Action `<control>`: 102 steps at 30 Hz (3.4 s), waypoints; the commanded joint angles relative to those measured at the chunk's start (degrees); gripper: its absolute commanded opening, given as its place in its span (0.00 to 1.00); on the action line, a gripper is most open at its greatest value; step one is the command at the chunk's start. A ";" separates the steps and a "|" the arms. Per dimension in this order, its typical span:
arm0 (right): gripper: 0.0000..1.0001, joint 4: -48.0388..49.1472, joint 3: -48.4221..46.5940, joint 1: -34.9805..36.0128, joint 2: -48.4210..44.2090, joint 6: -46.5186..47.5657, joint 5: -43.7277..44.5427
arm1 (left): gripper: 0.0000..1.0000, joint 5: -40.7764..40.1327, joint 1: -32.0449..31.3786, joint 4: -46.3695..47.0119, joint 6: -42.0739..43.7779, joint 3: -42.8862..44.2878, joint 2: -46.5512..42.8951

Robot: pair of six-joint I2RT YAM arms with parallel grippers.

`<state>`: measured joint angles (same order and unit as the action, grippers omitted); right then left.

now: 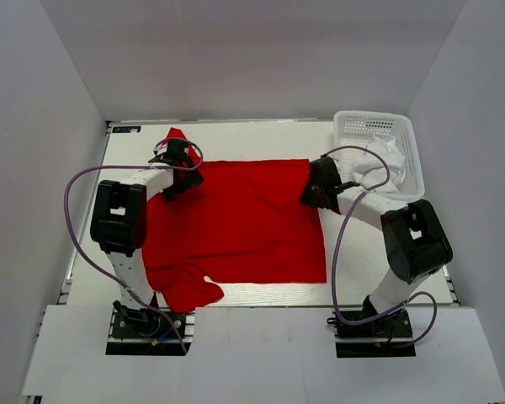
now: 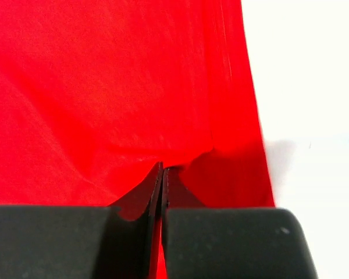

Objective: Fold and stack the t-shirts
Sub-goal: Flatten out the tshirt, then grap the side of the flattened tshirt closest away from the robot with both arms

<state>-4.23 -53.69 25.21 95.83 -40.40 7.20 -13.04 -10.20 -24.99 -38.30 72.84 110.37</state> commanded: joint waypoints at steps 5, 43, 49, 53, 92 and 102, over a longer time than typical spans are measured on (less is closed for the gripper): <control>0.00 -4.11 -7.12 0.28 0.23 5.16 11.51 | 1.00 0.56 0.35 -0.23 0.16 -0.15 1.25; 0.90 -9.39 -34.97 2.74 23.78 17.55 3.08 | 1.00 -4.54 0.88 4.52 2.27 7.49 2.56; 0.90 -10.71 -40.96 0.63 31.42 15.10 6.77 | 1.00 -3.84 2.02 5.04 2.80 13.46 10.21; 0.90 -11.58 -46.67 -2.88 36.87 14.39 5.46 | 1.00 -2.43 3.07 6.09 4.72 18.55 14.87; 0.90 6.95 -16.01 2.65 2.17 20.46 4.04 | 1.00 -5.23 3.43 -29.89 -28.37 -38.02 -64.37; 0.90 6.69 -13.19 2.47 0.06 18.87 2.11 | 0.98 -5.24 4.31 -29.51 -40.88 -47.35 -54.41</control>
<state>1.32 -67.18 27.73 98.94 -20.43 8.91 -17.87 -6.31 -55.33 -73.76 26.33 51.81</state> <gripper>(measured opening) 0.905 0.986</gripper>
